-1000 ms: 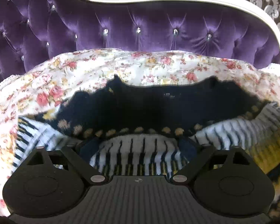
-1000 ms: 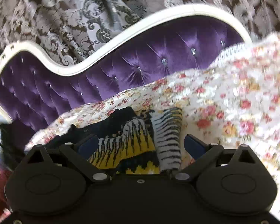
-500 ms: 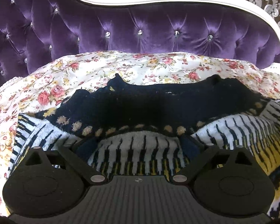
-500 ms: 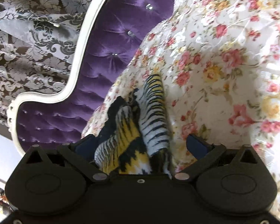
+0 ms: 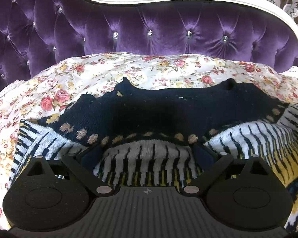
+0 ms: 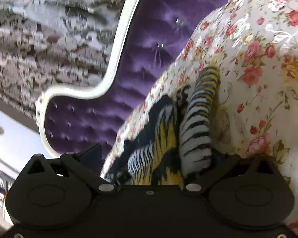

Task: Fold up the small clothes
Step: 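Grasp the folded sweater's side edge with the right gripper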

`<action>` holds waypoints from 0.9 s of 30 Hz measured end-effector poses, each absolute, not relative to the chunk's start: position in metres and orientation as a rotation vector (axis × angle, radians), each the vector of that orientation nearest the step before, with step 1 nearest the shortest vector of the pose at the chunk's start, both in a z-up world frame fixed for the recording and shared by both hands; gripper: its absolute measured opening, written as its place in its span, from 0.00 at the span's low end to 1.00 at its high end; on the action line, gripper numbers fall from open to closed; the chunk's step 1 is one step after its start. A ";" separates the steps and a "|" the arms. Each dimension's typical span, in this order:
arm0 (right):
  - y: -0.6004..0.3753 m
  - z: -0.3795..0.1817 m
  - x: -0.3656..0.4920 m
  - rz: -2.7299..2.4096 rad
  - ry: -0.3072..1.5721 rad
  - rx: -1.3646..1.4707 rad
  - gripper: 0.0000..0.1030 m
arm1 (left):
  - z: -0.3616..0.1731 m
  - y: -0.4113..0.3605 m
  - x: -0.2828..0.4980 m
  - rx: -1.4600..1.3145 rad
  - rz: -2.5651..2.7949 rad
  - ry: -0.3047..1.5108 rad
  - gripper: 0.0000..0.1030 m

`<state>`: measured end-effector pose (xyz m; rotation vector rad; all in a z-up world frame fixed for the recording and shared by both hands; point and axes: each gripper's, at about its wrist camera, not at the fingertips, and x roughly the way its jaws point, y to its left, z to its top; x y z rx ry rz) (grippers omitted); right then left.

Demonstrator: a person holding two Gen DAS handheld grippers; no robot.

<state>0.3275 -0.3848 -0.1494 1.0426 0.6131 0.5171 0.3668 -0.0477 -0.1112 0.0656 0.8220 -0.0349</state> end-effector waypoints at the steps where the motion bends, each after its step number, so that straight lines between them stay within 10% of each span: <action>1: -0.385 -0.149 0.328 0.518 0.613 1.040 1.00 | -0.111 -0.048 0.368 0.065 -0.035 0.826 0.96; 27: -0.383 -0.145 0.330 0.572 0.741 0.987 1.00 | -0.094 -0.066 0.284 0.051 -0.140 0.899 0.95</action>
